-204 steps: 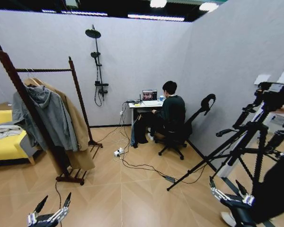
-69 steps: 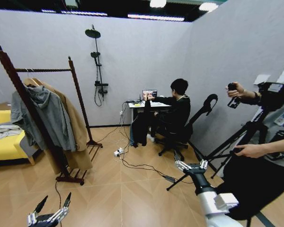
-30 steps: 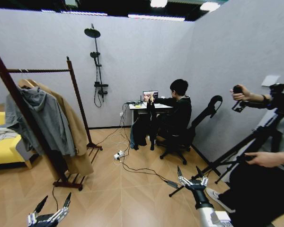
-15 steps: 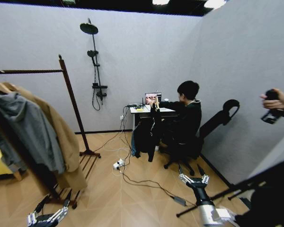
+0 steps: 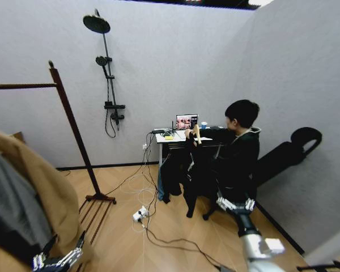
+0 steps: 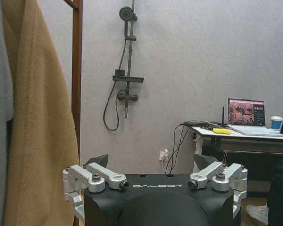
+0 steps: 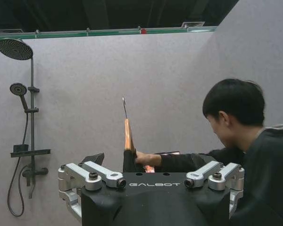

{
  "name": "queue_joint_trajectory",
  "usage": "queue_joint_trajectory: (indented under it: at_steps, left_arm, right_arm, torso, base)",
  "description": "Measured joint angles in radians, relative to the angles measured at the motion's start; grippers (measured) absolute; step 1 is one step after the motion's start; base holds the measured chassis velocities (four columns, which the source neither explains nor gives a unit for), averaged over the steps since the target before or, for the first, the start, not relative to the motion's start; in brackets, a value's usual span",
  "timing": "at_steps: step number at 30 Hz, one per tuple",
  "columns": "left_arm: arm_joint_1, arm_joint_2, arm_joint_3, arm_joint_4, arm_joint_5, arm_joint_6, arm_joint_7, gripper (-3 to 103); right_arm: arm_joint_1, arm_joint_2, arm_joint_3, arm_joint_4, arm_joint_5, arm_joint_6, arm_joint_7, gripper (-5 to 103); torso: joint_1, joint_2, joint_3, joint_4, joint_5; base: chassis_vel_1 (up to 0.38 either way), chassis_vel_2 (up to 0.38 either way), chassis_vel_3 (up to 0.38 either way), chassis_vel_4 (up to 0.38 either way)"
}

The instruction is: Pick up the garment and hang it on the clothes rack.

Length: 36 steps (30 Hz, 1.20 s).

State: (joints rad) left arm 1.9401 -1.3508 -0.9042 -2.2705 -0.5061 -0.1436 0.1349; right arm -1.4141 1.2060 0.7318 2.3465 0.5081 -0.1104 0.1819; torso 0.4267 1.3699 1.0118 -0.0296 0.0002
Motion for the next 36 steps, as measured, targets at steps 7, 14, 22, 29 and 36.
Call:
queue_joint_trajectory:
  at_steps: [7,14,22,29,36]
  left_arm:
    - [0.000,0.000,0.000,0.000,0.000,0.000,0.000,100]
    - [0.000,0.000,0.000,0.000,0.000,0.000,0.000,100]
    - [0.000,0.000,0.000,0.000,0.000,0.000,0.000,100]
    - [0.000,0.000,0.000,0.000,0.000,0.000,0.000,100]
    - [0.000,0.000,0.000,0.000,0.000,0.000,0.000,100]
  right_arm:
    - [0.219,-0.205,0.030,-0.116,0.156,-0.111,-0.001,100]
    - [0.490,-0.245,-0.142,-0.410,0.123,-0.090,-0.068,100]
    - [0.843,-0.138,-0.335,-0.690,0.059,-0.047,-0.066,100]
    - [0.931,-0.083,-0.394,-0.851,-0.002,-0.012,-0.082,96]
    - [0.952,-0.040,-0.434,-0.902,-0.027,0.039,-0.097,76]
  torso:
    - [-0.001,0.000,0.000,0.0000,0.0000]
    - [-0.003,0.001,-0.001,-0.0006,-0.0002]
    - [-0.001,0.000,0.000,0.0003,-0.0005]
    - [-0.001,0.001,0.000,-0.0006,-0.0002]
    - [-0.001,0.000,0.000,-0.0001,-0.0003]
  base:
    - [-0.060,0.084,0.042,-0.023]
    - [0.049,-0.061,-0.046,0.061]
    - [0.000,0.000,0.000,0.000]
    - [0.000,0.000,0.000,0.000]
    - [0.000,0.000,0.000,0.000]
